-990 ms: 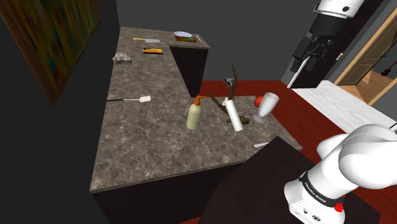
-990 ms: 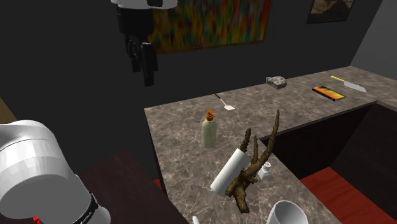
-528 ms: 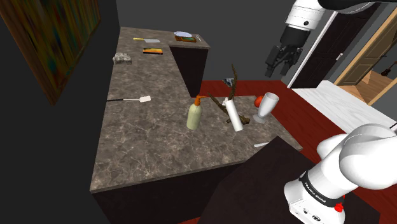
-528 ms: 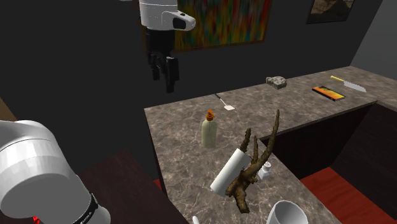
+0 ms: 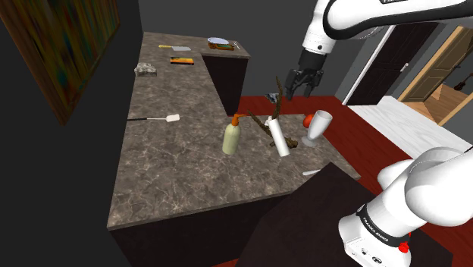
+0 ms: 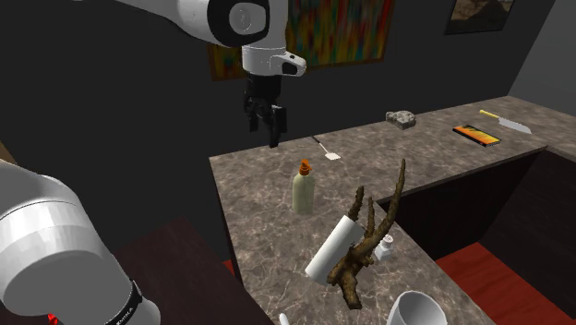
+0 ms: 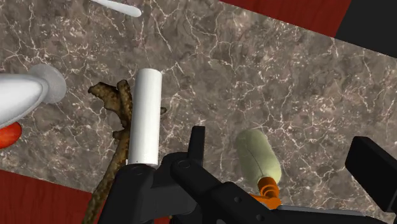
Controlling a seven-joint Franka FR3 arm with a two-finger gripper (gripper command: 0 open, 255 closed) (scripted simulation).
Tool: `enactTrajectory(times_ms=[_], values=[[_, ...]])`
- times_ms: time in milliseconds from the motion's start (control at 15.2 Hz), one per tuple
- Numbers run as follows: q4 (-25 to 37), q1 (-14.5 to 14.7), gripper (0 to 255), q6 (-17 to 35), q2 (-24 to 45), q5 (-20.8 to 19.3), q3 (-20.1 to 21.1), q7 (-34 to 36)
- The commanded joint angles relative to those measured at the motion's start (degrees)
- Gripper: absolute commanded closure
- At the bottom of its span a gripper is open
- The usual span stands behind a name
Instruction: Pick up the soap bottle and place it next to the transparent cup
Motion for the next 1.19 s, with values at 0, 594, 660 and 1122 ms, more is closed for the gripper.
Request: enactTrajectory(times_ms=[0, 594, 660, 1122], values=[[1.77, 0.38, 0, 2.62, 4.35, 0.15, 0.46, 0.38], [12.06, 1.40, 0, 11.62, 23.72, -0.13, 1.59, 1.16], [13.58, 1.51, 0, 12.28, 25.91, -0.22, 1.69, 1.27], [26.40, 2.35, 0, 14.95, 41.50, -1.07, 2.18, 2.06]])
